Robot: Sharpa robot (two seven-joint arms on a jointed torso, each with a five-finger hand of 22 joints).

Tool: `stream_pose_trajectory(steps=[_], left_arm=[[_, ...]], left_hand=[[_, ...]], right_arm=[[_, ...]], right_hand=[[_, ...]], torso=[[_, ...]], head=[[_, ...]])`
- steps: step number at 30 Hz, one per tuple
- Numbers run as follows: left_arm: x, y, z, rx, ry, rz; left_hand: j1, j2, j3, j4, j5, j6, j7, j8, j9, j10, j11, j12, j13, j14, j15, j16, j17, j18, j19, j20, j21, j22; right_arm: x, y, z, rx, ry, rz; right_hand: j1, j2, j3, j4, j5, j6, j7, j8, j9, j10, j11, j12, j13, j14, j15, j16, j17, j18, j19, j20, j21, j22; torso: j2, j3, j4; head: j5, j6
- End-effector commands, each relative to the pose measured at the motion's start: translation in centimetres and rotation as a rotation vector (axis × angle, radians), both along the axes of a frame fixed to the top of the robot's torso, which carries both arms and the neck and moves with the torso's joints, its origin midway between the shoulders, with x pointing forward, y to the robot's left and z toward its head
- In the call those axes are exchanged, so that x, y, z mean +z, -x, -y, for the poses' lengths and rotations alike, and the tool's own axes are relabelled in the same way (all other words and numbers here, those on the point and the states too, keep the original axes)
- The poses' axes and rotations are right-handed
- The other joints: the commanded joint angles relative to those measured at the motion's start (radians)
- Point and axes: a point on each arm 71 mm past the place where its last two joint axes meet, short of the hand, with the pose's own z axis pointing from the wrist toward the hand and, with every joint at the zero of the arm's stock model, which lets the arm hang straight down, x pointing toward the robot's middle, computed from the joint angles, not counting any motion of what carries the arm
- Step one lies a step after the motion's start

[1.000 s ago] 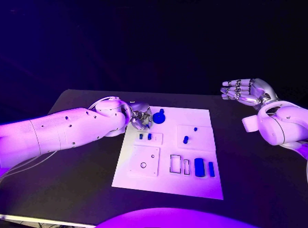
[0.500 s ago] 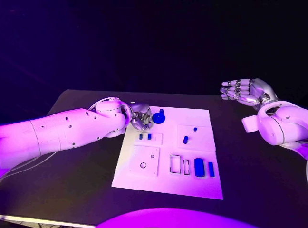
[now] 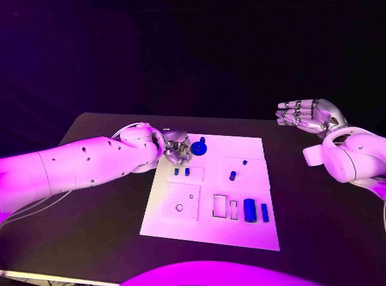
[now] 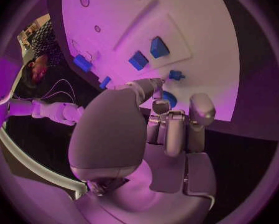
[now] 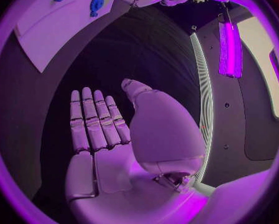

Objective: Assemble the parts on the task board

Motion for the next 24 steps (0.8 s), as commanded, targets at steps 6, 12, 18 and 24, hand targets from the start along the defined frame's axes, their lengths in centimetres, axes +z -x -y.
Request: stream_pose_trajectory(steps=[6, 12, 18, 24], left_arm=[[0.2, 0.1, 0.3, -0.011, 0.022, 0.008], [0.6, 0.1, -0.2, 0.003, 0.061, 0.035], [1.2, 0.1, -1.0, 0.021, 0.104, 0.064], [1.4, 0.1, -2.0, 0.037, 0.114, 0.054]], left_hand=[[-0.009, 0.000, 0.008, 0.000, 0.003, -0.005, 0.002, -0.005, 0.000, -0.002, 0.001, -0.007, -0.003, 0.038, 0.001, -0.001, 0.112, -0.010, -0.003, 0.005, -0.005, -0.001], [-0.016, -0.016, 0.020, -0.003, 0.003, -0.062, 0.012, -0.047, -0.003, -0.009, 0.008, -0.020, -0.019, 0.035, 0.007, -0.003, 0.107, -0.010, -0.004, 0.010, -0.007, -0.002], [-0.049, -0.033, -0.033, 0.001, -0.001, -0.167, 0.024, -0.084, -0.009, -0.130, 0.020, -0.086, -0.155, -0.002, 0.018, -0.018, 0.034, 0.002, -0.045, 0.021, -0.046, -0.055], [-0.045, -0.030, -0.044, 0.009, 0.001, -0.168, 0.035, -0.043, 0.002, -0.223, 0.032, -0.142, -0.244, -0.063, 0.028, -0.047, -0.073, 0.017, -0.102, 0.029, -0.103, -0.128]], right_arm=[[0.1, 0.0, -0.2, 0.015, -0.001, 0.010], [0.1, 0.0, -0.1, 0.014, 0.000, 0.011], [0.1, 0.0, -0.1, 0.014, 0.000, 0.011], [0.1, 0.0, -0.1, 0.013, 0.000, 0.011]], right_hand=[[-0.006, 0.006, -0.003, -0.002, -0.003, 0.006, 0.082, -0.006, -0.001, 0.003, 0.000, -0.003, 0.000, 0.006, 0.001, -0.004, -0.001, -0.003, -0.005, 0.000, 0.003, -0.001], [-0.006, 0.006, -0.003, -0.002, -0.003, 0.006, 0.082, -0.006, -0.001, 0.003, 0.000, -0.003, 0.000, 0.006, 0.001, -0.004, -0.001, -0.003, -0.005, 0.000, 0.003, -0.001], [-0.006, 0.006, -0.003, -0.002, -0.003, 0.006, 0.082, -0.006, -0.001, 0.003, 0.000, -0.003, 0.000, 0.006, 0.001, -0.004, -0.001, -0.003, -0.005, 0.000, 0.003, -0.001], [-0.006, 0.006, -0.003, -0.002, -0.003, 0.006, 0.082, -0.006, -0.001, 0.003, 0.000, -0.003, 0.000, 0.006, 0.001, -0.004, -0.001, -0.003, -0.005, 0.000, 0.003, -0.001]], torso=[[-0.001, -0.0005, -0.0003], [-0.001, -0.0012, -0.0003], [0.000, -0.0003, 0.0010], [0.000, -0.0012, 0.0011]], head=[[0.001, 0.001], [0.001, 0.003], [0.000, 0.002], [0.000, 0.002]])
